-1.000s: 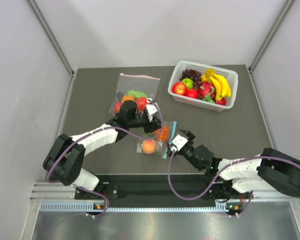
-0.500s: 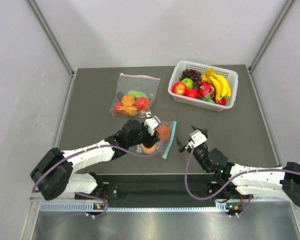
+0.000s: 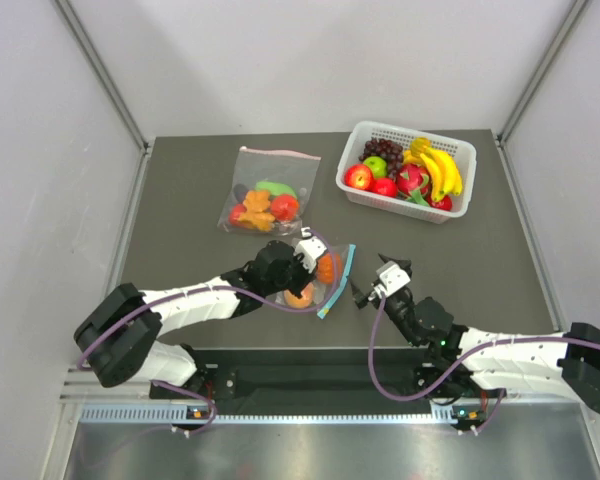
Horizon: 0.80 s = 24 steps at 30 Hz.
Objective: Open the zip-top bag and remove the fake food
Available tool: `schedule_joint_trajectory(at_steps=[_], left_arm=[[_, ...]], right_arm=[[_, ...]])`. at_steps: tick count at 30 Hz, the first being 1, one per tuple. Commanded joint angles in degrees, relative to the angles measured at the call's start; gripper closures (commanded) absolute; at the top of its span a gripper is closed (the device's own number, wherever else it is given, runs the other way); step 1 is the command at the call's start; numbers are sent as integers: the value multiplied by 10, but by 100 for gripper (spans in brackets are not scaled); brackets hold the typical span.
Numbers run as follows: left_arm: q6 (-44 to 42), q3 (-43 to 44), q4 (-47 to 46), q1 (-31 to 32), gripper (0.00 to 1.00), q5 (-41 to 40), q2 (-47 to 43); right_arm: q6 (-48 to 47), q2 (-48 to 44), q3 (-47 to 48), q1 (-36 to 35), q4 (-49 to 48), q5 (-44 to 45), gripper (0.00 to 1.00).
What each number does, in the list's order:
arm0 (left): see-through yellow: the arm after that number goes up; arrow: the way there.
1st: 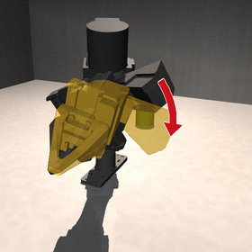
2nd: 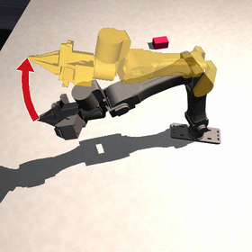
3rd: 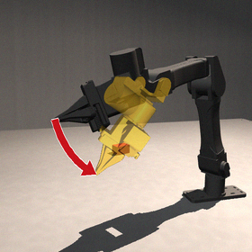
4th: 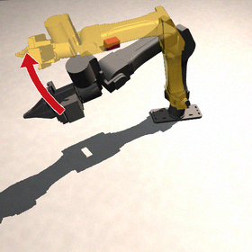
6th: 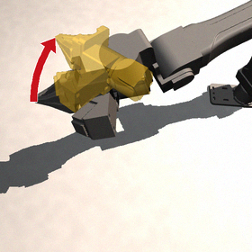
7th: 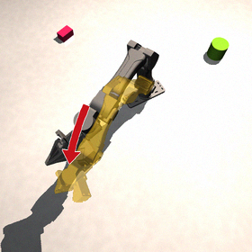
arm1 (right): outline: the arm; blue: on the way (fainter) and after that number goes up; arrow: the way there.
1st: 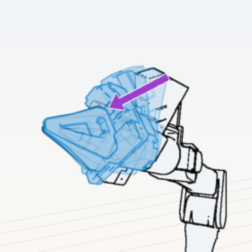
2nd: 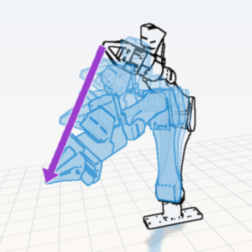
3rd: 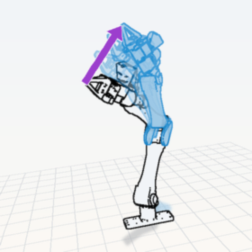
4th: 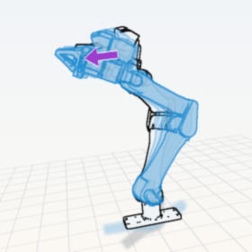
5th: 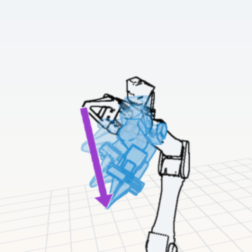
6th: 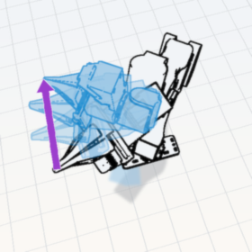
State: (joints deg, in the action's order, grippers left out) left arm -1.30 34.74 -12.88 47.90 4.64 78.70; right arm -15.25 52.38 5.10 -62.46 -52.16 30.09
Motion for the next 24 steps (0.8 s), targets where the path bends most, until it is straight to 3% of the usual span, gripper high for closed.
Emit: schedule_joint_trajectory(at_steps=[1, 6, 10, 13, 19, 24], left_arm=[[-16, 9, 3, 4, 100, 20, 0], [-86, 33, 3, -10, 100, 120, -14], [-125, 72, 27, -75, 100, 276, -21], [-142, 108, 45, -134, 100, 382, -9], [-196, 209, 119, -166, 100, 466, 67], [-245, 228, 177, -166, 100, 496, 102]], right_arm=[[7, 11, 3, 1, -11, -12, 10], [-13, 39, 3, 0, -27, -64, 10], [-36, 51, 1, -13, -31, -133, 10], [-72, 74, 0, -55, -52, -133, 10], [-132, 112, -6, -112, -105, -99, 10], [-176, 149, -12, -130, -167, -56, 10]])
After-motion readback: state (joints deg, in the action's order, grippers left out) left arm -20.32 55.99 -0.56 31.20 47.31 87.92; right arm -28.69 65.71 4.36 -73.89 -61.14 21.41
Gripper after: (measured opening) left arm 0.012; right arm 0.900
